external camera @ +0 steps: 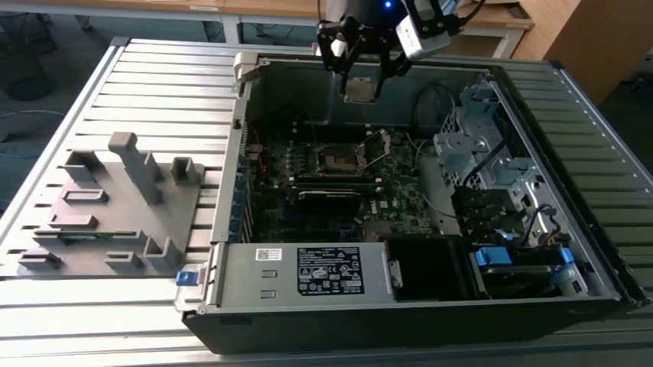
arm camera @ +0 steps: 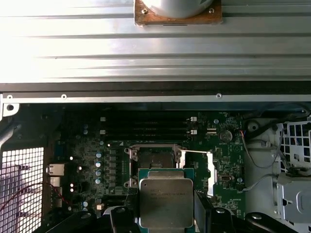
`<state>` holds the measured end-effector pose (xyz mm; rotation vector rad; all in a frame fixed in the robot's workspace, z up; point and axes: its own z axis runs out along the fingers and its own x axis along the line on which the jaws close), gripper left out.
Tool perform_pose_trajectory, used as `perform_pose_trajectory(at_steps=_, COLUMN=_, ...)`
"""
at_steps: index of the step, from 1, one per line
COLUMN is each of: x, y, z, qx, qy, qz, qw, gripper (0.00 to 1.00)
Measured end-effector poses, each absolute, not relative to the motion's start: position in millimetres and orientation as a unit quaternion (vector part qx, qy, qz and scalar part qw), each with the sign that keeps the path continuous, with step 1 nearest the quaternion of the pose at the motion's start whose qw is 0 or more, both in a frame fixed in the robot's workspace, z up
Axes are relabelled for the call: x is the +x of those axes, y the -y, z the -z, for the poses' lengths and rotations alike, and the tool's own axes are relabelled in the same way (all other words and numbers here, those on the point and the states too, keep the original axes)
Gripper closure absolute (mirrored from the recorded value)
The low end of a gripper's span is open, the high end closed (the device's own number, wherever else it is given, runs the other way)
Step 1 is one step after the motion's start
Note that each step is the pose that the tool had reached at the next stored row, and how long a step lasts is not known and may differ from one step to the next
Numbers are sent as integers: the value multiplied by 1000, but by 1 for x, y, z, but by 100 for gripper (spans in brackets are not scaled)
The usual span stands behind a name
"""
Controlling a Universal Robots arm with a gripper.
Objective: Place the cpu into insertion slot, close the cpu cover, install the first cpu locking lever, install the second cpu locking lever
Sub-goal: 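Place the cpu into insertion slot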
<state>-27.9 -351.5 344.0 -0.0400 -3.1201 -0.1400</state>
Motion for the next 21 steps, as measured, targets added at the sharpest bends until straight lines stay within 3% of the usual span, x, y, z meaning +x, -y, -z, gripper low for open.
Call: perform_pose_trajectory(at_steps=21, x=-28, y=351, z=-336, qx=-13, qy=999, qz=45, qw=9, gripper=46)
